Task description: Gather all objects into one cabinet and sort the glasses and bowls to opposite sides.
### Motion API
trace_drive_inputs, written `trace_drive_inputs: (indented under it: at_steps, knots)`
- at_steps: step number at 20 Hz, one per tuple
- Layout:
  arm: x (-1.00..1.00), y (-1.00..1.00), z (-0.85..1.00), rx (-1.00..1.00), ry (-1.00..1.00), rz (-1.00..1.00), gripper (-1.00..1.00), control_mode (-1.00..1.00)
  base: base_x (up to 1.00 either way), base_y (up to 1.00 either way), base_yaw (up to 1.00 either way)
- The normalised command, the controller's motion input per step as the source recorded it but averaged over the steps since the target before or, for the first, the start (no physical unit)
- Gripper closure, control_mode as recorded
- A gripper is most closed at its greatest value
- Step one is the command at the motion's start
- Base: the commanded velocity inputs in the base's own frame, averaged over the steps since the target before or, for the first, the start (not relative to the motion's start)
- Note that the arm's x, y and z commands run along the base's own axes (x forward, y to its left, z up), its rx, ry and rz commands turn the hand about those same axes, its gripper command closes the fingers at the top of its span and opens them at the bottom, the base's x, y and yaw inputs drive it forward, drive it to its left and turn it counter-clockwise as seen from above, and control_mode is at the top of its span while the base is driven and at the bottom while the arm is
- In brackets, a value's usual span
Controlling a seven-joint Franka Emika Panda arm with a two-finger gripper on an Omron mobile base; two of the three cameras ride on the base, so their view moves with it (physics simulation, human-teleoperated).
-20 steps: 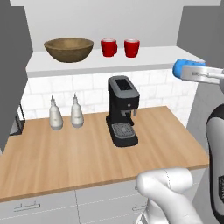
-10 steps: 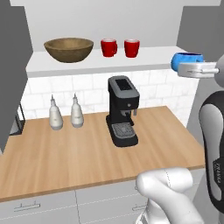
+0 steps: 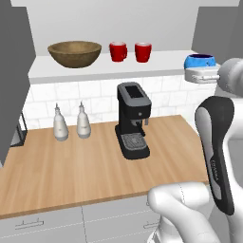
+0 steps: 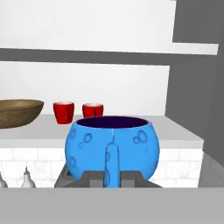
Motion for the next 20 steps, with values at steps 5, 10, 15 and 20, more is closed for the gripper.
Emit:
trace_drive_inputs:
  at_steps: [5, 10, 15, 20]
  knots:
    - [0.73, 0.0, -0.05, -0.03, 0.03, -0.12, 1.0, -1.0, 0.0, 0.0, 0.0]
    - [0.79, -0.13, -0.41, 0.0, 0.02, 0.0, 1.0, -1.0, 0.0, 0.0, 0.0]
    - [0.57, -0.31, -0.03, 0.0, -0.03, 0.0, 1.0, -1.0, 0.0, 0.0, 0.0]
    - [-0.21, -0.29, 0.57, 0.0, -0.27, 0.0, 1.0, -1.0, 0.0, 0.0, 0.0]
